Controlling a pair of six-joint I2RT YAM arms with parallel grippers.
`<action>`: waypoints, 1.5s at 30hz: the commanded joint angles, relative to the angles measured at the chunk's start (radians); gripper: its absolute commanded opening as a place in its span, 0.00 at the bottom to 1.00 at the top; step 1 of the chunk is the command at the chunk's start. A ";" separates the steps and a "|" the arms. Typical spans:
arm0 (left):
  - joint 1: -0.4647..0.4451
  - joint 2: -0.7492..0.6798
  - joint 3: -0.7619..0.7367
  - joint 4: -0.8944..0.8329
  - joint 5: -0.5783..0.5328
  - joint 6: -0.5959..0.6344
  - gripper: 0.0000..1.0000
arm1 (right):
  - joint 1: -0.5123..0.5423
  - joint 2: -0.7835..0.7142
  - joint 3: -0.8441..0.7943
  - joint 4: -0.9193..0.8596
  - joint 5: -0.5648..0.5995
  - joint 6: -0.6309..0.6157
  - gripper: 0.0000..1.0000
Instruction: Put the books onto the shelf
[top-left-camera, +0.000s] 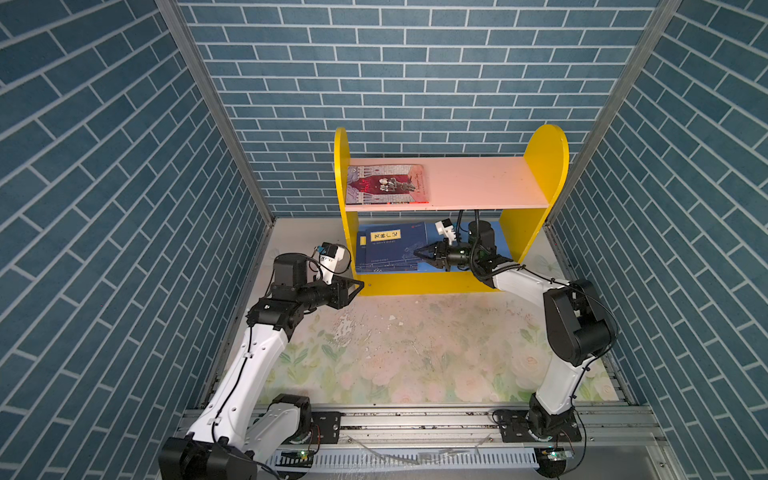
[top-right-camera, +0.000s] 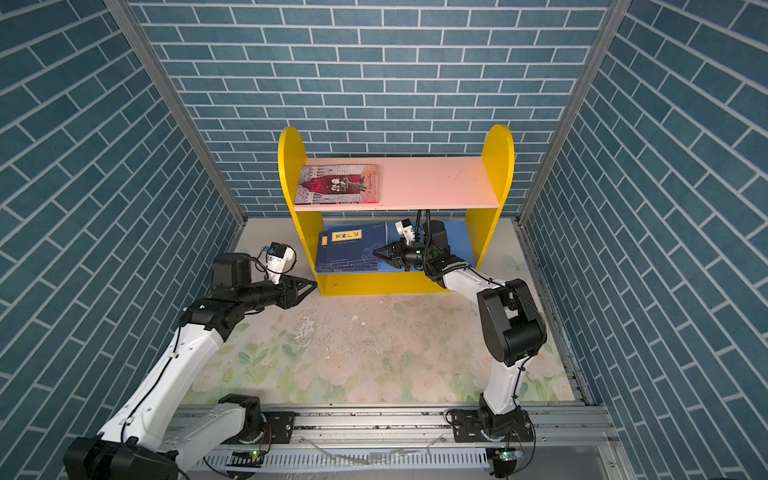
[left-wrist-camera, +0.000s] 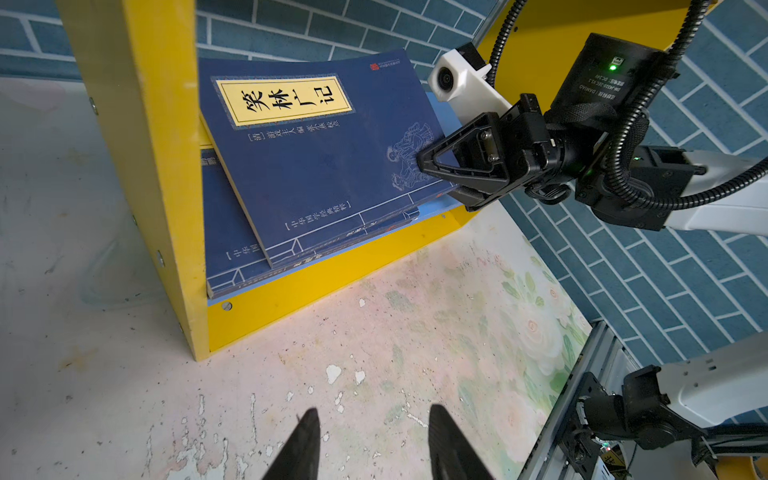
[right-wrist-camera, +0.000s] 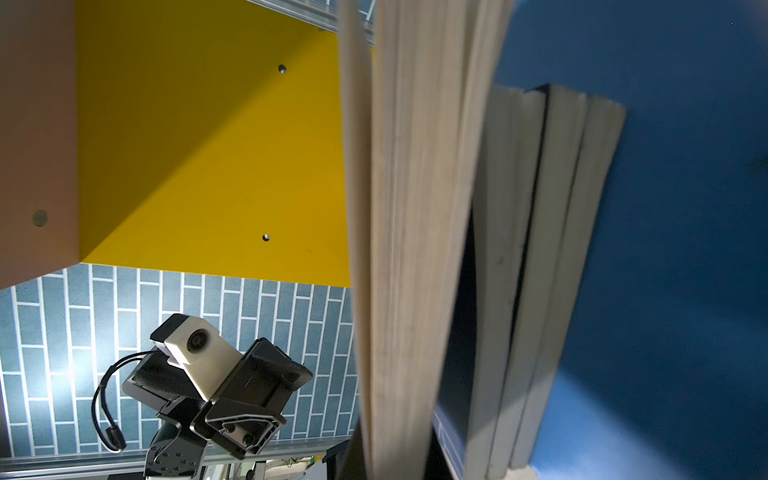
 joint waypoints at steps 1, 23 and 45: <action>0.003 0.001 0.021 0.010 0.004 0.006 0.45 | 0.016 -0.009 0.002 0.006 0.038 0.000 0.10; 0.003 0.028 0.008 0.046 -0.021 0.025 0.45 | 0.021 -0.081 -0.010 -0.161 0.202 -0.079 0.43; 0.003 0.034 -0.029 0.103 -0.102 0.052 0.45 | 0.052 -0.128 -0.029 -0.131 0.333 -0.070 0.07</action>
